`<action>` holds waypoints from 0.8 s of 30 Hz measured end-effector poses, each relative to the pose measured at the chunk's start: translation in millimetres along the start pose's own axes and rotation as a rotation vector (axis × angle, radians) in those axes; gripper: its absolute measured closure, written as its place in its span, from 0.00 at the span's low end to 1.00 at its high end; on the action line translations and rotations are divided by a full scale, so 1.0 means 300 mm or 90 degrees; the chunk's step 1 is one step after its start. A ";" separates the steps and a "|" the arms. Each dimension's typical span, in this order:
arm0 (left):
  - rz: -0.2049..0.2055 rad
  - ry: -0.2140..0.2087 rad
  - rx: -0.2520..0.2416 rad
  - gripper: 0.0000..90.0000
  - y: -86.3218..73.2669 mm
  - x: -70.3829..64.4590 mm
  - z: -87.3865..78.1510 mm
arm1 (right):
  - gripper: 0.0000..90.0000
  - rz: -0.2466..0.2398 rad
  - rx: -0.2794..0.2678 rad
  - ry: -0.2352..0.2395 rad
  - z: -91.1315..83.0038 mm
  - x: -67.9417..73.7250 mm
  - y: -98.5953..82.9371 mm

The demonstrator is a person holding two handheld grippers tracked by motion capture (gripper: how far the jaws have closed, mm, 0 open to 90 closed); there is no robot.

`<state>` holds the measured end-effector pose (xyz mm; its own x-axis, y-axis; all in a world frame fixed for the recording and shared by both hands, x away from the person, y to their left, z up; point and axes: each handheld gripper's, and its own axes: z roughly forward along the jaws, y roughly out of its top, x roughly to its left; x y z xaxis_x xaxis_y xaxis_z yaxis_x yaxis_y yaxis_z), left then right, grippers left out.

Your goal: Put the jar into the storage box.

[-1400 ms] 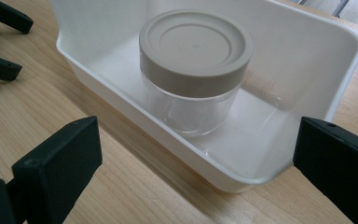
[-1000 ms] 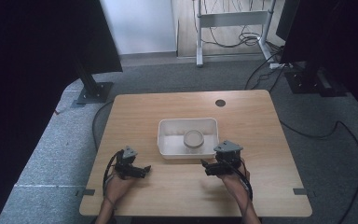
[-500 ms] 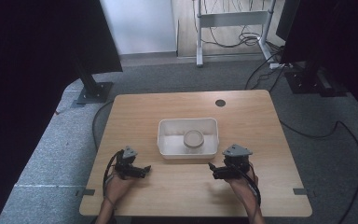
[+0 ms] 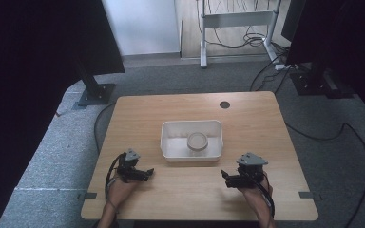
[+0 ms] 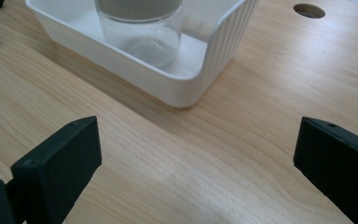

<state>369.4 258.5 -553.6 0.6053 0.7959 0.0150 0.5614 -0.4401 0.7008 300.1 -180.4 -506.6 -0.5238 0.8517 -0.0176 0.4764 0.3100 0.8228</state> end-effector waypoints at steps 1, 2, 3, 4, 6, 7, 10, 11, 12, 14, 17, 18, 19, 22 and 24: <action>0.000 0.000 0.000 0.00 0.000 0.000 0.000 | 0.01 0.000 0.000 0.000 -0.002 -0.001 -0.004; 0.000 -0.001 -0.001 0.00 0.000 0.000 0.000 | 0.01 0.001 0.000 -0.001 -0.004 -0.002 -0.008; 0.000 0.000 0.000 0.00 0.000 0.000 0.000 | 0.01 0.002 -0.001 -0.003 -0.006 -0.003 -0.013; 0.000 0.000 0.000 0.00 0.000 0.000 0.000 | 0.01 0.002 -0.001 -0.004 -0.010 -0.005 -0.018; 0.000 0.000 0.000 0.00 0.000 0.000 0.000 | 0.01 0.005 -0.004 -0.006 -0.016 -0.007 -0.027; 0.000 0.000 0.000 0.00 0.000 0.000 0.000 | 0.01 0.007 -0.004 -0.006 -0.019 -0.009 -0.032; 0.000 0.000 0.000 0.00 0.000 0.000 0.000 | 0.01 0.012 -0.006 -0.009 -0.027 -0.012 -0.049; 0.000 0.000 0.000 0.00 0.000 0.000 0.000 | 0.01 0.014 -0.006 -0.010 -0.030 -0.013 -0.055; 0.000 0.000 0.000 0.00 0.000 0.000 0.000 | 0.01 0.016 -0.005 -0.010 -0.032 -0.014 -0.061; 0.000 0.000 0.000 0.00 0.000 0.000 0.000 | 0.01 0.019 -0.003 -0.012 -0.035 -0.016 -0.075; 0.000 0.001 0.000 0.00 0.000 -0.001 0.000 | 0.01 0.023 -0.002 -0.015 -0.039 -0.020 -0.093; -0.001 0.001 0.000 0.00 0.000 -0.001 0.000 | 0.01 0.025 -0.002 -0.016 -0.040 -0.021 -0.099; -0.001 0.001 0.000 0.00 0.000 -0.001 0.000 | 0.01 0.027 -0.002 -0.017 -0.041 -0.022 -0.104; -0.001 0.001 0.000 0.00 0.000 -0.001 0.000 | 0.01 0.030 -0.002 -0.019 -0.045 -0.025 -0.119; -0.001 0.001 0.000 0.00 0.000 -0.001 0.000 | 0.01 0.031 -0.004 -0.021 -0.048 -0.027 -0.127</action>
<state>369.1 258.3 -553.6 0.6036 0.7971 0.0151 0.5622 -0.4391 0.7008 276.1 -205.2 -529.7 -0.4767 0.8791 0.0048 0.4970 0.2650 0.8263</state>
